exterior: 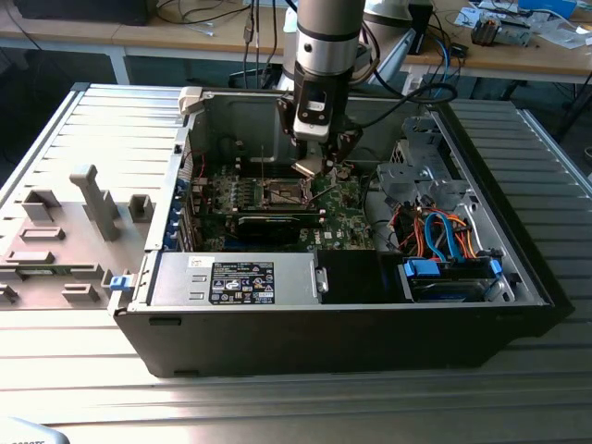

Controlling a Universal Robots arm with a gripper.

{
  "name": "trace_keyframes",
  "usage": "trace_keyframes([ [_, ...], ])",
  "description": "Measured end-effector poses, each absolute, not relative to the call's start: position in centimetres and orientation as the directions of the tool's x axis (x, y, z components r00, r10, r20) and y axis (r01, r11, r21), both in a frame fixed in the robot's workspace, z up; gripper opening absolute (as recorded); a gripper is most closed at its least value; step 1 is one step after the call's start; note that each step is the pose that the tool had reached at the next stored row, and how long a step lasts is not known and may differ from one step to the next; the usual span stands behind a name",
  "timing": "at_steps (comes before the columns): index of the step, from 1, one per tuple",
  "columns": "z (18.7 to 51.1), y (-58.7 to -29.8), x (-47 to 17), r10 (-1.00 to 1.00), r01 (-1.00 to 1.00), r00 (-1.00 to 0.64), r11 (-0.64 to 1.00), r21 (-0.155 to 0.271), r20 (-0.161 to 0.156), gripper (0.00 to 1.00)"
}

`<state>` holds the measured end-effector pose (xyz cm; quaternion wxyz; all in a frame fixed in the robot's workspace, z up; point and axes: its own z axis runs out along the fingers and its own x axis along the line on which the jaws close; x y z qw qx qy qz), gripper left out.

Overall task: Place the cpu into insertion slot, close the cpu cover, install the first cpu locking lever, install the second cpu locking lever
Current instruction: 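Place the cpu into insertion slot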

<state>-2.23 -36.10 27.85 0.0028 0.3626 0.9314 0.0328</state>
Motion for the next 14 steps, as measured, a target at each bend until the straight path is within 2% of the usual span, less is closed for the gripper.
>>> trace_keyframes([
  [14, 27.8, -36.1, -2.23, 0.697, 0.697, -0.717, 0.715, 0.063, 0.019, 0.54],
])
